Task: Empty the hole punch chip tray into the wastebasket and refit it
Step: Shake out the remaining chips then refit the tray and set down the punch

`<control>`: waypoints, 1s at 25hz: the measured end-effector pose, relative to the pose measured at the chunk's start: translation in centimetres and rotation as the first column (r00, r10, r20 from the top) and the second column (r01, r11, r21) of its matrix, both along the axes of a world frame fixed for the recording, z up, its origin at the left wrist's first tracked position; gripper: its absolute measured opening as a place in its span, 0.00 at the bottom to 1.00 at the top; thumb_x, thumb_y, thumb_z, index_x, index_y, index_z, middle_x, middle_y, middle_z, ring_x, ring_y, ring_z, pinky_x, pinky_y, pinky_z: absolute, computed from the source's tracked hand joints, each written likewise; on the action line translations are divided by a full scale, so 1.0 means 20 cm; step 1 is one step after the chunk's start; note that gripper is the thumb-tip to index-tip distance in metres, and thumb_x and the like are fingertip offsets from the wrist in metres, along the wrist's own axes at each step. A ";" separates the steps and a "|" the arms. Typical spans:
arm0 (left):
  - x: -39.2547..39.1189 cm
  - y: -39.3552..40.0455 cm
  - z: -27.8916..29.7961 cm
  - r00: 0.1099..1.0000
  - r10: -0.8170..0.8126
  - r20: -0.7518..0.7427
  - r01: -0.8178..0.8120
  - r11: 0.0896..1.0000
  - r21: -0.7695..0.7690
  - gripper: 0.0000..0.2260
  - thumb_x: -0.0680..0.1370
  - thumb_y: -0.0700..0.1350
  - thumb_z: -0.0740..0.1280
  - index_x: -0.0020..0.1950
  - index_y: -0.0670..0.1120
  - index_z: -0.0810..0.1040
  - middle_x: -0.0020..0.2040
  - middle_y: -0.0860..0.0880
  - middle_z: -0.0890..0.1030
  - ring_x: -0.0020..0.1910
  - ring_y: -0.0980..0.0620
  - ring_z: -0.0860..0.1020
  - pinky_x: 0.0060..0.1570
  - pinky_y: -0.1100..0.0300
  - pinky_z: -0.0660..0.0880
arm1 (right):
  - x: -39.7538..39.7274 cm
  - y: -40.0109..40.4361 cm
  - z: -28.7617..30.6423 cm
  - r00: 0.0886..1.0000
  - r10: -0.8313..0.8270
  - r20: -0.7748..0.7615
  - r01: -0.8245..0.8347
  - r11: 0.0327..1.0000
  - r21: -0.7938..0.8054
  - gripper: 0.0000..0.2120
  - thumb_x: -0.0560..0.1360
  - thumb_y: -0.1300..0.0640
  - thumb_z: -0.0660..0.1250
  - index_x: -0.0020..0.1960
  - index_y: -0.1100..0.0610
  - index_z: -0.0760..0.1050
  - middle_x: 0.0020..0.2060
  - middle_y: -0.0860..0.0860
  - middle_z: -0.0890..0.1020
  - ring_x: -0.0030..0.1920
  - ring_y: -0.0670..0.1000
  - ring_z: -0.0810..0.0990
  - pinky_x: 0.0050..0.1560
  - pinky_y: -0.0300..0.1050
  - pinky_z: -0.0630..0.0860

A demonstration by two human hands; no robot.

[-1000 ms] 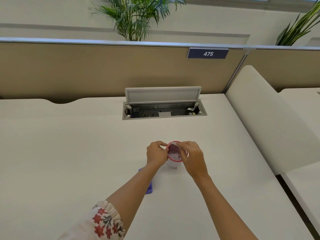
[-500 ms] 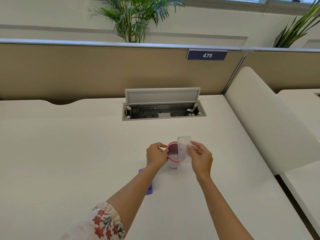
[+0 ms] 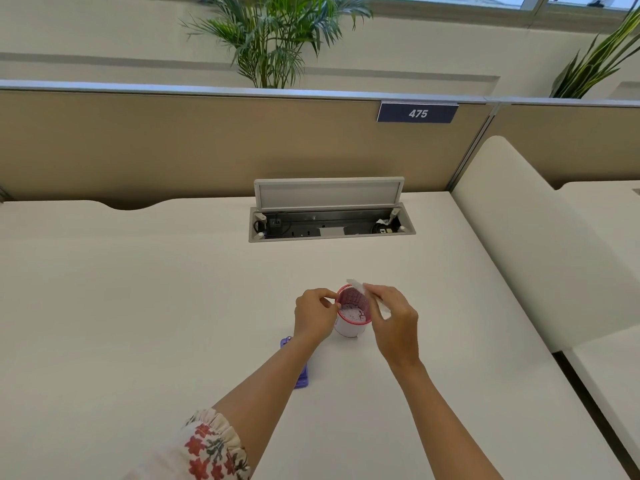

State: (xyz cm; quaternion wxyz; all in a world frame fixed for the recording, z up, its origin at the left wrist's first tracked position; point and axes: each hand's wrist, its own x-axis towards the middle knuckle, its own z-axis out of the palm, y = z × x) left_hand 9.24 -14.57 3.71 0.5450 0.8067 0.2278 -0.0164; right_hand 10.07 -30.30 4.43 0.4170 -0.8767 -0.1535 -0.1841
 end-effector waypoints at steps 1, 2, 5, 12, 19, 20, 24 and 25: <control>0.00 0.00 0.00 1.000 -0.001 -0.006 0.001 1.000 0.000 0.07 0.76 0.40 0.71 0.53 0.45 0.86 0.39 0.43 0.86 0.39 0.44 0.85 0.46 0.46 0.83 | 0.00 0.00 -0.01 1.000 0.021 -0.024 -0.022 0.998 -0.061 0.09 0.77 0.62 0.69 0.56 0.54 0.83 0.49 0.46 0.85 0.51 0.45 0.82 0.51 0.36 0.79; 0.00 0.00 0.00 1.000 -0.002 -0.011 0.002 1.000 -0.001 0.07 0.76 0.40 0.71 0.53 0.45 0.86 0.39 0.44 0.86 0.37 0.45 0.85 0.46 0.46 0.83 | 0.00 -0.01 -0.02 0.999 0.023 -0.045 -0.027 0.995 -0.101 0.10 0.77 0.63 0.69 0.55 0.54 0.83 0.49 0.48 0.86 0.51 0.48 0.82 0.51 0.39 0.80; 0.00 0.00 0.00 1.000 0.000 -0.023 0.000 1.000 -0.009 0.07 0.76 0.41 0.72 0.53 0.45 0.86 0.38 0.44 0.86 0.37 0.46 0.85 0.46 0.46 0.83 | 0.00 -0.02 -0.04 0.999 0.040 0.018 -0.038 0.993 -0.112 0.11 0.76 0.64 0.69 0.56 0.54 0.83 0.50 0.48 0.86 0.50 0.47 0.83 0.53 0.32 0.78; 0.00 0.00 0.00 1.000 -0.005 -0.009 0.004 1.000 -0.014 0.07 0.76 0.39 0.71 0.52 0.45 0.86 0.38 0.44 0.86 0.37 0.46 0.85 0.46 0.45 0.83 | 0.01 -0.02 -0.04 0.996 0.062 0.065 -0.056 0.995 -0.088 0.11 0.76 0.65 0.69 0.56 0.53 0.82 0.50 0.44 0.85 0.50 0.42 0.82 0.53 0.31 0.77; 0.00 0.00 -0.02 1.000 -0.010 0.011 0.010 1.000 -0.026 0.06 0.76 0.41 0.72 0.51 0.46 0.86 0.38 0.44 0.86 0.38 0.44 0.85 0.46 0.46 0.83 | 0.04 0.01 0.03 0.924 -0.149 -0.352 0.307 0.837 0.453 0.05 0.75 0.56 0.72 0.50 0.49 0.82 0.44 0.43 0.86 0.45 0.41 0.85 0.45 0.32 0.80; 0.00 0.01 -0.02 1.000 -0.009 0.017 0.009 1.000 -0.027 0.06 0.76 0.42 0.72 0.51 0.46 0.86 0.38 0.45 0.85 0.39 0.44 0.84 0.45 0.47 0.83 | 0.05 0.01 0.04 0.880 -0.137 -0.454 0.385 0.765 0.516 0.05 0.74 0.56 0.73 0.50 0.49 0.82 0.45 0.45 0.87 0.44 0.42 0.85 0.43 0.33 0.80; -0.01 0.01 -0.02 0.998 -0.004 0.058 0.004 1.000 -0.003 0.06 0.77 0.44 0.71 0.49 0.45 0.86 0.39 0.50 0.83 0.38 0.53 0.79 0.39 0.65 0.74 | 0.06 0.01 0.04 0.768 -0.034 -0.639 0.506 0.643 0.575 0.09 0.73 0.56 0.75 0.52 0.50 0.80 0.48 0.51 0.87 0.48 0.50 0.85 0.46 0.40 0.79; -0.01 0.01 -0.02 0.997 0.008 0.071 -0.008 1.000 -0.010 0.06 0.77 0.45 0.70 0.48 0.45 0.86 0.39 0.51 0.83 0.37 0.56 0.78 0.38 0.66 0.71 | 0.06 0.01 0.04 0.758 -0.009 -0.652 0.508 0.636 0.582 0.10 0.73 0.57 0.75 0.53 0.52 0.80 0.49 0.52 0.86 0.49 0.51 0.85 0.48 0.43 0.79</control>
